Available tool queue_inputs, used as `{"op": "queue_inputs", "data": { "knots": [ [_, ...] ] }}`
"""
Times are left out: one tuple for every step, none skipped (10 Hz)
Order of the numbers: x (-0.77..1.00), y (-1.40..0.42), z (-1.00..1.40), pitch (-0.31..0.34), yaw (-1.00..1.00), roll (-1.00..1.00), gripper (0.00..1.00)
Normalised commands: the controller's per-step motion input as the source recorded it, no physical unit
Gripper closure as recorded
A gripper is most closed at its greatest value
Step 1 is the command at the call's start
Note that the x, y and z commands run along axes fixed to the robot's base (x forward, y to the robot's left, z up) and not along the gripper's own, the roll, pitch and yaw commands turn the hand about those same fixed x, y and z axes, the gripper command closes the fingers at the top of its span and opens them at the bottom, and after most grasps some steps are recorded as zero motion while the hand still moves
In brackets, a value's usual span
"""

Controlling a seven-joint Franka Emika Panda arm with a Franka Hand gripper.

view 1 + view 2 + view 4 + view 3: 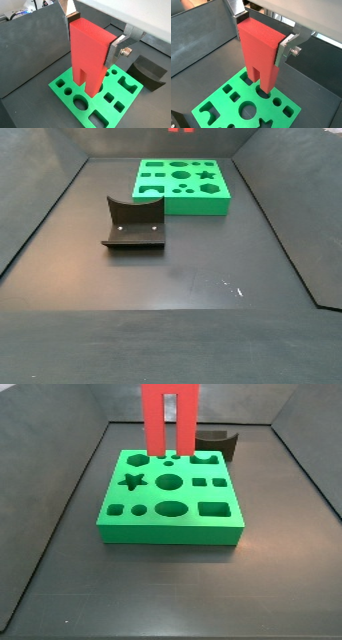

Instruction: Insert the double-square object.

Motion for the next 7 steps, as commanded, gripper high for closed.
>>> {"op": "queue_inputs", "data": {
  "knots": [
    [0.09, 0.00, -0.30, -0.043, 0.00, 0.23, 1.00],
    [0.93, 0.18, -0.41, 0.000, 0.00, 0.33, 1.00],
    [1.00, 0.40, -0.40, 0.000, 0.00, 0.19, 1.00],
    [1.00, 0.45, -0.45, 0.009, 0.00, 0.15, 1.00],
    [1.00, 0.44, -0.48, 0.019, 0.00, 0.14, 1.00],
    [1.00, 0.49, -0.60, 0.040, 0.03, 0.08, 1.00],
    [1.00, 0.33, -0.37, 0.047, 0.00, 0.06, 1.00]
  ]
}}
